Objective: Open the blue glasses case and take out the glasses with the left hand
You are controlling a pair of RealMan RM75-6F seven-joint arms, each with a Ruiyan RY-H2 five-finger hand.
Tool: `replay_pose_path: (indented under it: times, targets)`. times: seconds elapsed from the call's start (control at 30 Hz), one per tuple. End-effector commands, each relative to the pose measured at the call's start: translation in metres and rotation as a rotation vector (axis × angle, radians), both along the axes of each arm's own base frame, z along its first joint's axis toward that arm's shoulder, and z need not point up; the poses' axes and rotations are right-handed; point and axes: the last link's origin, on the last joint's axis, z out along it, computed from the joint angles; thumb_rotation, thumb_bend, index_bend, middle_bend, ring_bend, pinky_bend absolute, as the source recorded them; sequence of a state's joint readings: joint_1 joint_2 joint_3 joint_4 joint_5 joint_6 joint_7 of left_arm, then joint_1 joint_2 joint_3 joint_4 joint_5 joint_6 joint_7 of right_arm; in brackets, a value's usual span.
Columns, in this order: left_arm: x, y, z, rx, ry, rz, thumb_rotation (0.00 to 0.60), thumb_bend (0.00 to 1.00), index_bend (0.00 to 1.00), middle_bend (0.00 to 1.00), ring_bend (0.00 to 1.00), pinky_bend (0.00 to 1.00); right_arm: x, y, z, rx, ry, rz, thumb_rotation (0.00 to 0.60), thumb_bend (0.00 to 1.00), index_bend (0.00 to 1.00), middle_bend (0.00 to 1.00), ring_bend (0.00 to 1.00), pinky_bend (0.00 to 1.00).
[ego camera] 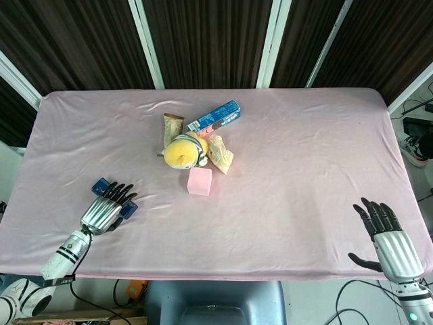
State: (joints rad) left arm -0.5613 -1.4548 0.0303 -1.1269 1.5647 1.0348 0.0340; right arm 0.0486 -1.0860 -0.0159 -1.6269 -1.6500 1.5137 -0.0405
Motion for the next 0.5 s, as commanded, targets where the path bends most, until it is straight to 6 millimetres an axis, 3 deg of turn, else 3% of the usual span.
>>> replay_pose_path:
  times: [0.03, 0.5]
  targets:
    - [-0.0002, 0.0005, -0.0002, 0.001, 0.002, 0.002, 0.6, 0.37, 0.15, 0.0, 0.0, 0.0, 0.0, -0.0001, -0.0001, 0.0, 0.0, 0.0, 0.6, 0.19, 0.0, 0.0, 0.0, 0.03]
    - [0.0011, 0.0004, 0.0002, -0.006, 0.005, 0.009, 0.6, 0.39, 0.19, 0.02, 0.0, 0.0, 0.0, -0.0002, 0.0003, -0.004, 0.001, -0.001, 0.6, 0.19, 0.0, 0.0, 0.0, 0.03]
